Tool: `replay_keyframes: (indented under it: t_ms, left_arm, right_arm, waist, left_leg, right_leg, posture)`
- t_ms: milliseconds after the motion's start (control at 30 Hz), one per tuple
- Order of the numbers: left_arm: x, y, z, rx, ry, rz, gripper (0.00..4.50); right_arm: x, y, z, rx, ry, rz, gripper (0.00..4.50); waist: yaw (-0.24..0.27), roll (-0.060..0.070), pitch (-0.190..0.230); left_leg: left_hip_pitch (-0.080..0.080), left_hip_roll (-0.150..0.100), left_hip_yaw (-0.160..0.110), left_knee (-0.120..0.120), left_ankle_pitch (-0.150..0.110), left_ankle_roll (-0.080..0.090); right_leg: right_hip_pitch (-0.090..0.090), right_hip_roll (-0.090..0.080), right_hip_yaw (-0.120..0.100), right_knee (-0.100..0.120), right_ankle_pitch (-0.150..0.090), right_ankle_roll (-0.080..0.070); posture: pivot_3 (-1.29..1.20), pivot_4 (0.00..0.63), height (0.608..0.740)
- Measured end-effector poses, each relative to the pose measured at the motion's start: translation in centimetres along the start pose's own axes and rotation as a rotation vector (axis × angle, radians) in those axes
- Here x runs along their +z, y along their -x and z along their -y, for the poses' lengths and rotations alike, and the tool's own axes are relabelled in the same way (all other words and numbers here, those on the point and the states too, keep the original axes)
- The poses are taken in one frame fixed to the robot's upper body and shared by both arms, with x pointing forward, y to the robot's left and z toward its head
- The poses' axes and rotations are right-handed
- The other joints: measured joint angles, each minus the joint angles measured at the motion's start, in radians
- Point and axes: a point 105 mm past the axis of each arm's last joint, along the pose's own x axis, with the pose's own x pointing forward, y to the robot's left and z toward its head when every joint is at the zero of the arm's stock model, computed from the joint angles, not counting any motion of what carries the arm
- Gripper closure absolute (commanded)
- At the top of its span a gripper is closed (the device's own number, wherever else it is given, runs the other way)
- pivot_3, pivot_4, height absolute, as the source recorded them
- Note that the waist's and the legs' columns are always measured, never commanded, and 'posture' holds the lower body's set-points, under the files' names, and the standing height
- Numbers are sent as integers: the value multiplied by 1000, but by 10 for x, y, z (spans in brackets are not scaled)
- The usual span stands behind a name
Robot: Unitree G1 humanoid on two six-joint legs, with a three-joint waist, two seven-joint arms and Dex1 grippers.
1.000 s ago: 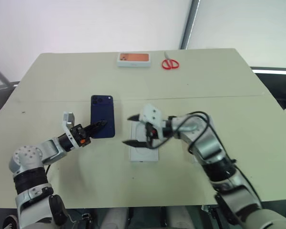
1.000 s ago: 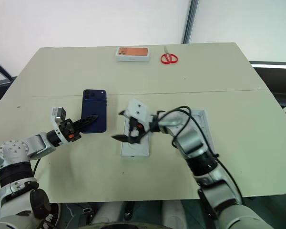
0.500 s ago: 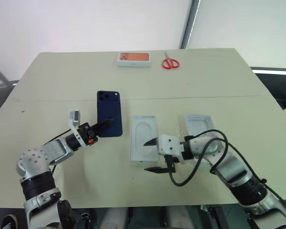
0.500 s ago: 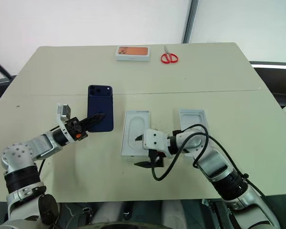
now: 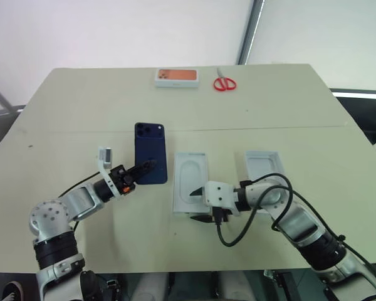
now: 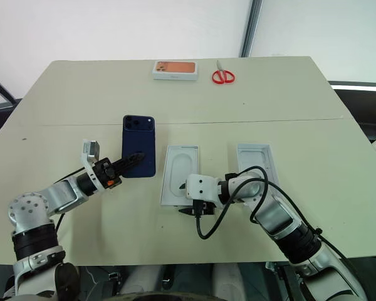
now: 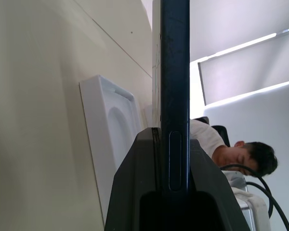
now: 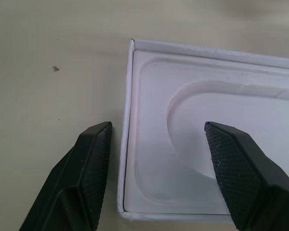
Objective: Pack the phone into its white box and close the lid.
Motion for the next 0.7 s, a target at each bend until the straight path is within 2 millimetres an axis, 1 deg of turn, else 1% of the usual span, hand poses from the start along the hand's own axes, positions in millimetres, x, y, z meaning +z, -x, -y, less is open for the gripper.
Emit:
replay_keyframes:
  t_ms: [33, 133, 200, 267, 700]
  left_arm:
    - [0, 0, 0, 0, -2, 3, 4500]
    - [-1, -2, 0, 5, -4, -6, 4500]
    - [-3, -2, -2, 11, 0, -12, 4500]
    - [-5, -2, -3, 15, 4, -15, 4500]
    - [1, 1, 0, 18, -16, -6, 4500]
  right_arm:
    - [0, 0, 0, 0, 0, 0, 1395]
    - [0, -1, -1, 5, 7, -1, 2305]
    - [3, -3, -1, 11, 10, 10, 3307]
    - [4, -3, 0, 5, 11, 15, 4146]
    - [6, -5, 1, -10, 5, 20, 4146]
  waist:
    - [0, 0, 0]
    - [0, 0, 0]
    - [0, 0, 0]
    - [-1, 0, 0]
    - [-2, 0, 0]
  left_leg:
    - [0, 0, 0, 0, 0, 0]
    - [0, 0, 0, 0, 0, 0]
    - [0, 0, 0, 0, 0, 0]
    - [1, 0, 0, 0, 0, 0]
    - [1, 1, 0, 0, 0, 0]
  right_leg:
    - [0, 0, 0, 0, 0, 0]
    - [0, 0, 0, 0, 0, 0]
    - [0, 0, 0, 0, 0, 0]
    - [1, 0, 0, 0, 0, 0]
    - [1, 1, 0, 0, 0, 0]
  posture:
    - [0, 150, 740]
    - [0, 150, 740]
    - [0, 150, 740]
    - [0, 150, 740]
    - [0, 150, 740]
